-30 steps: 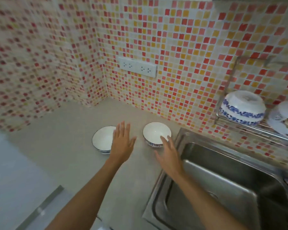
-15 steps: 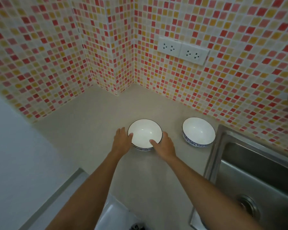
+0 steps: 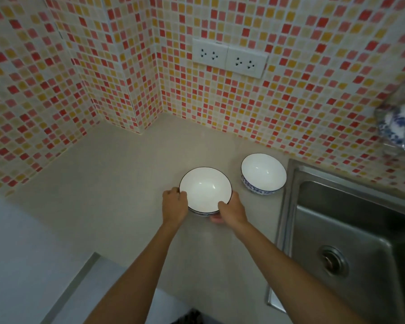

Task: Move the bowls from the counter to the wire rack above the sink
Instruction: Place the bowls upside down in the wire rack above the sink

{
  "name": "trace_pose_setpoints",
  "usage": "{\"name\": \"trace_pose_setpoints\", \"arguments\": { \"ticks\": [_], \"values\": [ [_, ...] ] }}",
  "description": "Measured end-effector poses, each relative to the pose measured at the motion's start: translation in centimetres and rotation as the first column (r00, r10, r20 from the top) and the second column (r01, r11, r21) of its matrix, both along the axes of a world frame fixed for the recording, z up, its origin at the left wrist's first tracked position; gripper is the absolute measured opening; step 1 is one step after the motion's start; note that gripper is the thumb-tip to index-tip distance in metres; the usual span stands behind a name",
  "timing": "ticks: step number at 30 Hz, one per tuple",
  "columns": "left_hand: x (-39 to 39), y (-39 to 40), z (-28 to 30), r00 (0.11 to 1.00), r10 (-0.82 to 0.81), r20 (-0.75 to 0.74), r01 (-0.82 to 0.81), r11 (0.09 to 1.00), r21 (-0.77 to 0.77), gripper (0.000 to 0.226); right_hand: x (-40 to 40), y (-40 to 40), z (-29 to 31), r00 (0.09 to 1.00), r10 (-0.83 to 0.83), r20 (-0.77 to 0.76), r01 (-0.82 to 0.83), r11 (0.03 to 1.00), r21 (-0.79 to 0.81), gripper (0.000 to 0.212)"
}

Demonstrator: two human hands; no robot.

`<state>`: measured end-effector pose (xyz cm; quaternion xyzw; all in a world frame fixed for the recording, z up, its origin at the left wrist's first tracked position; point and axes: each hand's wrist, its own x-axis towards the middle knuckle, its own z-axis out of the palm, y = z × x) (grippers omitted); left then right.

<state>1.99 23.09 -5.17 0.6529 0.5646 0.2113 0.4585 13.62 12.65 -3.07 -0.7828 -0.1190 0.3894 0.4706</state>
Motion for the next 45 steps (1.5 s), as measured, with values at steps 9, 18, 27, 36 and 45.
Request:
{"name": "trace_pose_setpoints", "arguments": {
  "ticks": [9,18,27,36,45],
  "values": [
    [9.0,-5.1,8.1,0.914,-0.027,0.405,0.167,0.935,-0.312,0.020,5.9,-8.9,4.9,0.992,-0.104,0.069,0.092,0.984,0.154,0.051],
    [17.3,-14.9,11.3,0.824,-0.171,0.541,0.478,0.722,-0.500,0.059,13.0,-20.3,8.6,0.962,-0.257,0.096,0.232,0.948,0.216,0.045],
    [23.8,-25.1,12.5,0.763,-0.348,0.545,0.543,0.803,-0.247,0.043,20.1,-29.8,8.4,0.911,-0.226,0.346,0.217,0.974,0.064,0.039],
    [26.0,-29.5,15.1,0.741,-0.345,0.577,0.500,0.856,-0.131,0.031,27.1,-36.2,14.9,0.440,-0.364,0.821,0.246,0.928,0.279,0.030],
    [29.3,-29.7,21.0,0.675,-0.384,0.630,0.466,0.884,0.039,0.049,35.5,-38.4,16.4,0.224,-0.046,0.974,0.327,0.945,-0.030,0.054]
  ]
}}
